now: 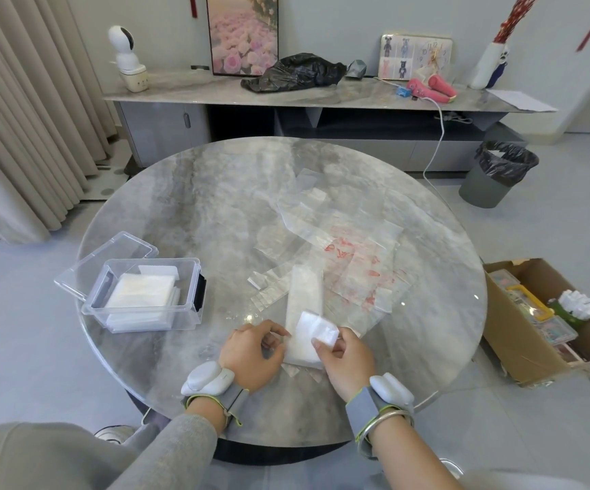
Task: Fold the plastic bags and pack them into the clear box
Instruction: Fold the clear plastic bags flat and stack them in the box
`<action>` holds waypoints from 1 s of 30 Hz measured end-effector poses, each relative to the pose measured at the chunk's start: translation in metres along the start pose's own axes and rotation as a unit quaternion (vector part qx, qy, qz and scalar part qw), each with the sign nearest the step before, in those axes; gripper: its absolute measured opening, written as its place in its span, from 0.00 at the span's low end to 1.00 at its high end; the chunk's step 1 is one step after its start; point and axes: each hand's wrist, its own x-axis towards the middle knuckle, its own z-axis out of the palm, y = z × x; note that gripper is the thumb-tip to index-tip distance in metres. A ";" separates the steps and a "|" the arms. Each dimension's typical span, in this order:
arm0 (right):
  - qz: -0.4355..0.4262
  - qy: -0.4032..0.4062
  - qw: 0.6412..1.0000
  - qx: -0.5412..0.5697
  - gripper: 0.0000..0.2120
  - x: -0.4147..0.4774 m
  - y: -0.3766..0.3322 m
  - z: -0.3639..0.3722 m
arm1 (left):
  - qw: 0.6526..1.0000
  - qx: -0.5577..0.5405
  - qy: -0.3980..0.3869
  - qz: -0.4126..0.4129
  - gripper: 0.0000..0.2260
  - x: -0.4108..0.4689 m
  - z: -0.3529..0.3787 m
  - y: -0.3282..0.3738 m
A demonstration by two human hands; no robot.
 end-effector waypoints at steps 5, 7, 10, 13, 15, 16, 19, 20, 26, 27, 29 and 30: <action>-0.004 0.003 1.000 0.013 0.07 0.006 0.002 0.007 | 1.000 -0.002 0.020 -0.003 0.04 0.000 -0.001 0.002; -0.008 0.004 1.000 0.005 0.07 0.008 0.001 0.009 | 0.999 0.000 0.032 0.003 0.09 -0.001 0.001 0.002; -0.018 0.014 1.000 -0.014 0.07 0.010 -0.001 0.011 | 1.000 0.004 0.020 -0.001 0.09 -0.001 0.002 0.002; -0.018 0.025 0.999 -0.020 0.09 0.008 -0.004 0.012 | 1.000 0.001 0.016 -0.015 0.06 0.001 0.003 0.002; -0.012 0.023 1.000 -0.012 0.10 0.007 -0.005 0.011 | 0.999 -0.003 0.019 -0.026 0.05 0.001 0.003 0.003; -0.007 0.019 1.000 -0.007 0.10 0.007 -0.005 0.010 | 0.999 -0.003 0.019 -0.032 0.06 0.002 0.004 0.004; 0.006 0.004 1.000 0.005 0.10 0.007 -0.004 0.008 | 0.998 0.009 0.025 -0.050 0.07 0.003 0.007 0.006; 0.009 0.001 1.000 0.003 0.10 0.007 -0.002 0.008 | 0.998 0.015 0.025 -0.054 0.07 0.004 0.007 0.006; 0.010 0.001 1.000 -0.015 0.12 0.008 -0.002 0.010 | 0.997 0.044 0.028 -0.049 0.06 0.005 0.009 0.005; 0.010 0.003 1.000 -0.019 0.12 0.008 -0.002 0.010 | 0.997 0.051 0.033 -0.048 0.04 0.006 0.010 0.004; 0.008 0.007 1.000 -0.029 0.13 0.008 -0.002 0.010 | 0.996 0.060 0.039 -0.046 0.05 0.006 0.011 0.003; 0.005 0.008 0.999 -0.036 0.13 0.008 -0.001 0.011 | 0.996 0.063 0.041 -0.044 0.06 0.006 0.011 0.002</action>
